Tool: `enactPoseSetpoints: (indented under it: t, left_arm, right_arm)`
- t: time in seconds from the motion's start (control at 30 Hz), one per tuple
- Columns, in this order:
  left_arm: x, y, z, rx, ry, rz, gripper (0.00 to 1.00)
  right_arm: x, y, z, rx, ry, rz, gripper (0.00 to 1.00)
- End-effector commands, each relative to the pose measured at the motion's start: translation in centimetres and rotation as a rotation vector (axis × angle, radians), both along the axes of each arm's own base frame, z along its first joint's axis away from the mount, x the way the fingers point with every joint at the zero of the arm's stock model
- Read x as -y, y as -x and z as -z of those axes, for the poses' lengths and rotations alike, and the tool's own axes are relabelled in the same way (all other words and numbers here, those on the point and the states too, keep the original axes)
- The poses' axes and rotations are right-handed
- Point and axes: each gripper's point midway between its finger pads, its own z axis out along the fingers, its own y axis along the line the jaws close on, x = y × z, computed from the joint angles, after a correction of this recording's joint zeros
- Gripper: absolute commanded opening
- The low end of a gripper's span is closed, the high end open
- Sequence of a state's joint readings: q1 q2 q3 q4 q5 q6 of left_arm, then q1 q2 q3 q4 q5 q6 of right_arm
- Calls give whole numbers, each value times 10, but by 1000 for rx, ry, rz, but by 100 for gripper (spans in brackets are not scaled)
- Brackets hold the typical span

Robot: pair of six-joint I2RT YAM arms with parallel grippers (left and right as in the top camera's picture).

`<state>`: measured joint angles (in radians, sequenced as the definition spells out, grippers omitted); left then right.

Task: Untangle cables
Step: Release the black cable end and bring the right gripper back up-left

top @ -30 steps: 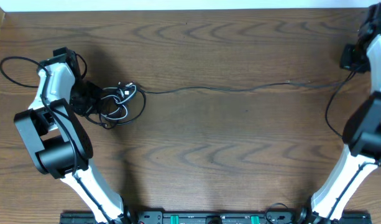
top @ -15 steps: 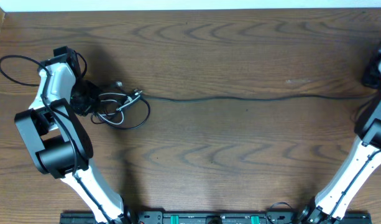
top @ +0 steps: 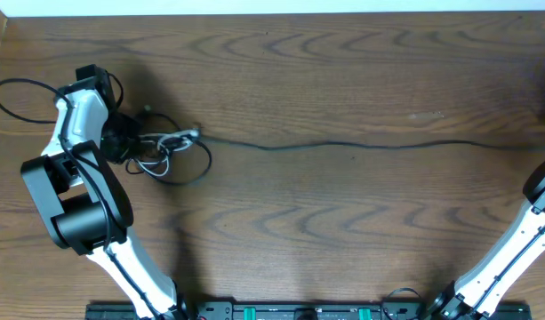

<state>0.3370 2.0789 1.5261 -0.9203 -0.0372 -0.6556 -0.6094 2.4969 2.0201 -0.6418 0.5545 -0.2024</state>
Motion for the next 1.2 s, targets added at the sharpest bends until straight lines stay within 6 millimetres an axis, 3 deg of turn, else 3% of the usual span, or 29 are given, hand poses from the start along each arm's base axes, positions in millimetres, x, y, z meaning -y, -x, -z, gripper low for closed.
enactPoseSetpoints:
  t: [0.0,0.23,0.37,0.43,0.5,0.67,0.8,1.07,1.17]
  left_arm:
    - [-12,8,5,-37,-51,-30,8]
    - [-11,11,5,-49,-47,-29,8]
    - [-8,10,5,-42,-29,-29,8]
    - [-6,9,6,-37,-13,-30,8]
    - [-5,9,6,-36,-11,-30,8]
    - [-5,9,6,-37,-11,-30,8]
    - [-5,9,6,-37,-11,-30,8]
    - [-5,10,6,-39,-11,-30,8]
    - [-4,11,6,-44,-8,-29,8]
  right_arm:
    - [-31,-26,9,-20,-62,-137,70]
    - [-102,-85,-68,123,-77,-330,71]
    - [-144,-108,-116,205,-55,-425,71]
    - [-184,-120,-129,251,-138,-524,72]
    - [-239,-129,-136,304,-289,-659,69]
    - [-378,-132,-144,402,-721,-958,57]
    - [-472,-120,-145,409,-969,-1131,58]
    - [-625,-84,-114,220,-955,-1540,58]
    - [-670,-74,-94,162,-882,-1621,63]
